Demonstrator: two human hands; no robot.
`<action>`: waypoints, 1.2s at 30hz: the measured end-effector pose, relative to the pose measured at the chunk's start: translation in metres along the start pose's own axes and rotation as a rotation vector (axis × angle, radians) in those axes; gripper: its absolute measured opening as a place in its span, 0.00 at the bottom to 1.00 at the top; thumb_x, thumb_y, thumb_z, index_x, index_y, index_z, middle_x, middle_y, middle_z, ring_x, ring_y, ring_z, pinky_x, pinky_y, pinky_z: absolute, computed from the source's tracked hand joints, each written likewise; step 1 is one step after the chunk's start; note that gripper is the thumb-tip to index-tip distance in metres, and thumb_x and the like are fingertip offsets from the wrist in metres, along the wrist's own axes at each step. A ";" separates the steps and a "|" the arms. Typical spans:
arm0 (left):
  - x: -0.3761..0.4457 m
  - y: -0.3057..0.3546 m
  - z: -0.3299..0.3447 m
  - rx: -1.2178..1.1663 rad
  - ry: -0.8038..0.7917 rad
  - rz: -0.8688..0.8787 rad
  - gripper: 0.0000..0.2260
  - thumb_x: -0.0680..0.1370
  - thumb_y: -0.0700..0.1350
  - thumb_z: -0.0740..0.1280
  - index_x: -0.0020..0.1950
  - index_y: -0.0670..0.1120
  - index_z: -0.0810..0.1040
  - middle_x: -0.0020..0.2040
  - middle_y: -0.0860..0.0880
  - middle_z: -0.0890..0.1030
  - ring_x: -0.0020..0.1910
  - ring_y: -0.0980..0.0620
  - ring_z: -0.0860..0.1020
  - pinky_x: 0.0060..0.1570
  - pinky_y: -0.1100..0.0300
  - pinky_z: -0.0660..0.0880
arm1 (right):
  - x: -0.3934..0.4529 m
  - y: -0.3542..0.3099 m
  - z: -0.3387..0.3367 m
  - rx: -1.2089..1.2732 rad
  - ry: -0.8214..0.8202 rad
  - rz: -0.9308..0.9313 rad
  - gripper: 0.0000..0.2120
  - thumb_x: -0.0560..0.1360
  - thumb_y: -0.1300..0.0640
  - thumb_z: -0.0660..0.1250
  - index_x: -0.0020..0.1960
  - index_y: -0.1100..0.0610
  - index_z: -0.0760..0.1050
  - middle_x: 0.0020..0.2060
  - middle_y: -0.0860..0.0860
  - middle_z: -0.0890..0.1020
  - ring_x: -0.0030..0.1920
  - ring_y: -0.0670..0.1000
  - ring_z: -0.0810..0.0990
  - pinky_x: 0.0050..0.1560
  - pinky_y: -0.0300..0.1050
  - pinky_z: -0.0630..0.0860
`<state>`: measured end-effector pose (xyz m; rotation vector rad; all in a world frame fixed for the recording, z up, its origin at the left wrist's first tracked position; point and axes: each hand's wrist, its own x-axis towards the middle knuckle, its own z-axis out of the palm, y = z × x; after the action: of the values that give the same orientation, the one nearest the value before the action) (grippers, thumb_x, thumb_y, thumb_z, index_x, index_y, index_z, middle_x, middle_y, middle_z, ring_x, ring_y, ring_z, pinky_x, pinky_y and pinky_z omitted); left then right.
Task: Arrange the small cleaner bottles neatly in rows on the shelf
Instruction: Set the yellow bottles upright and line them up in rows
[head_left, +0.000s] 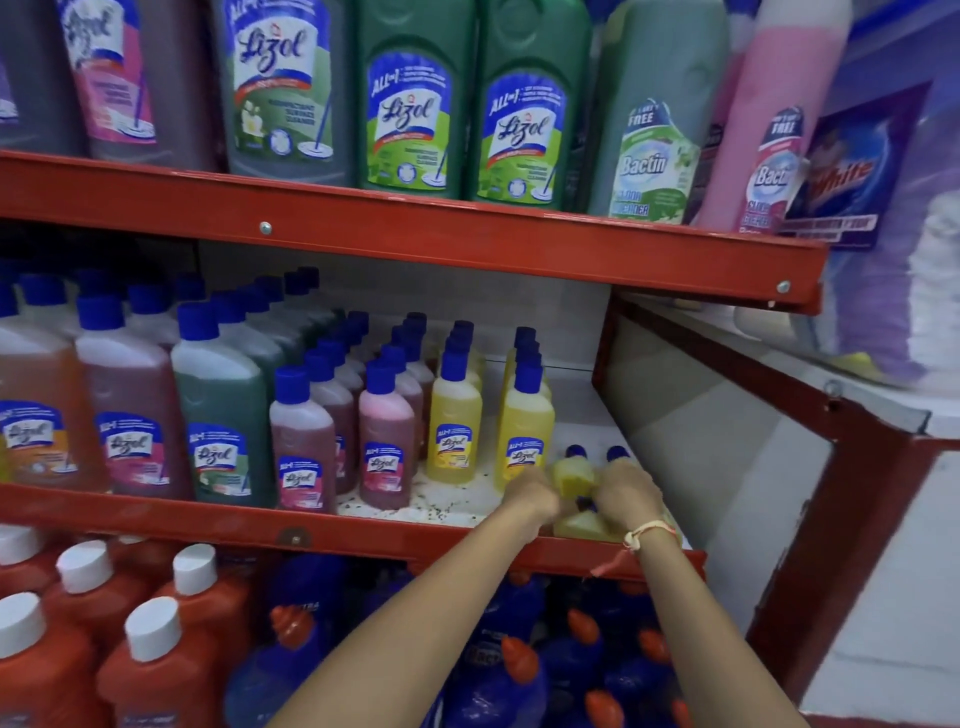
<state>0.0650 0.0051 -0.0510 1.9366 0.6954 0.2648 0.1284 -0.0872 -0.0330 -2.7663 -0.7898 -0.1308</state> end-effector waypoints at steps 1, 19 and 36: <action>0.002 0.001 0.001 -0.019 0.006 -0.014 0.12 0.69 0.42 0.73 0.37 0.43 0.70 0.37 0.46 0.73 0.44 0.44 0.76 0.42 0.54 0.75 | 0.000 0.003 -0.003 0.080 -0.014 0.017 0.21 0.76 0.62 0.64 0.68 0.56 0.69 0.60 0.62 0.74 0.64 0.63 0.73 0.54 0.51 0.73; -0.042 -0.055 -0.075 -0.185 0.355 0.310 0.19 0.63 0.34 0.76 0.54 0.42 0.82 0.47 0.48 0.84 0.42 0.53 0.81 0.44 0.59 0.81 | -0.019 -0.040 0.018 1.107 -0.026 -0.053 0.22 0.58 0.61 0.82 0.49 0.57 0.80 0.49 0.56 0.84 0.48 0.57 0.86 0.54 0.57 0.81; -0.039 -0.089 -0.101 -0.235 0.367 0.277 0.07 0.75 0.44 0.68 0.49 0.46 0.84 0.47 0.47 0.86 0.48 0.50 0.83 0.56 0.49 0.79 | -0.031 -0.085 0.035 1.206 -0.054 -0.164 0.30 0.68 0.52 0.76 0.67 0.57 0.73 0.58 0.47 0.79 0.59 0.45 0.77 0.62 0.42 0.75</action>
<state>-0.0454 0.0874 -0.0787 1.7707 0.5963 0.8532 0.0578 -0.0238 -0.0529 -1.5703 -0.7432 0.3000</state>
